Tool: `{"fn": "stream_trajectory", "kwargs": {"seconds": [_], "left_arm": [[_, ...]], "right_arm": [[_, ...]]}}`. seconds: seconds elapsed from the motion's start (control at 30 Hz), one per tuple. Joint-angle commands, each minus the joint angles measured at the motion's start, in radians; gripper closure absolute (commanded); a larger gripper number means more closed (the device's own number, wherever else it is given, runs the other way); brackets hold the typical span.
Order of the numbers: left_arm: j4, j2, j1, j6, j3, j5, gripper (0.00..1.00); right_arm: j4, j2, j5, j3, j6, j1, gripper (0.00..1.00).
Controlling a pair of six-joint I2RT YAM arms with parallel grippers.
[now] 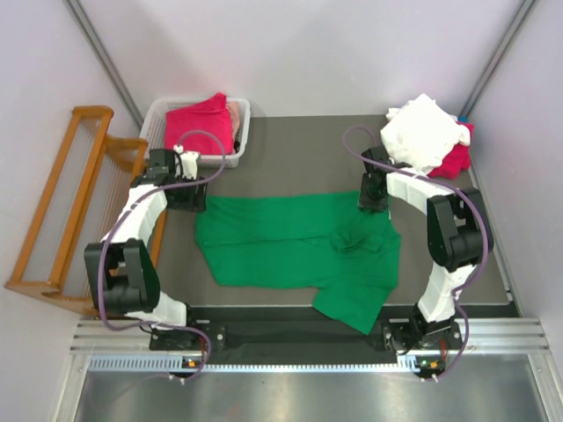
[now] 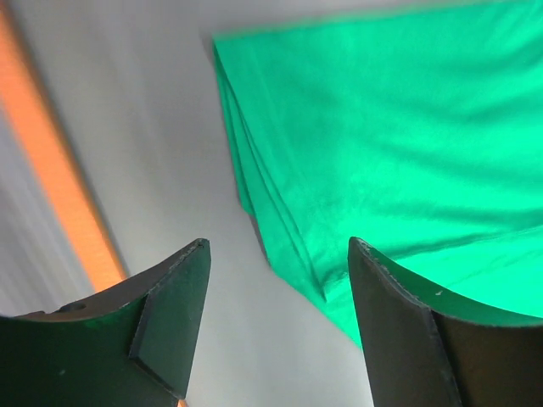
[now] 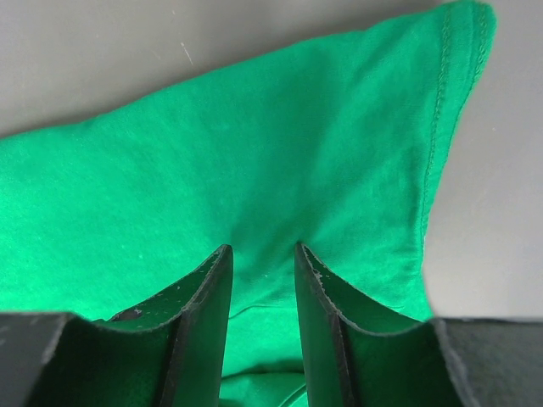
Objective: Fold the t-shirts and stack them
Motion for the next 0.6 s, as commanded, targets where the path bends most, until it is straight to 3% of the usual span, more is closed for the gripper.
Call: {"fn": "stream_trajectory", "kwargs": {"seconds": [0.0, 0.23, 0.57], "left_arm": [[0.209, -0.093, 0.002, -0.058, -0.098, 0.089, 0.29], [0.139, 0.199, 0.002, -0.078, 0.044, 0.092, 0.37], [0.143, 0.270, -0.001, -0.086, 0.103, 0.067, 0.39]], "right_arm": [[0.027, -0.037, -0.012, 0.001, -0.005, -0.009, 0.64], [0.025, -0.039, -0.009, 0.007, -0.004, -0.009, 0.64], [0.019, -0.039, -0.007, 0.007, -0.005, -0.009, 0.64]]}}
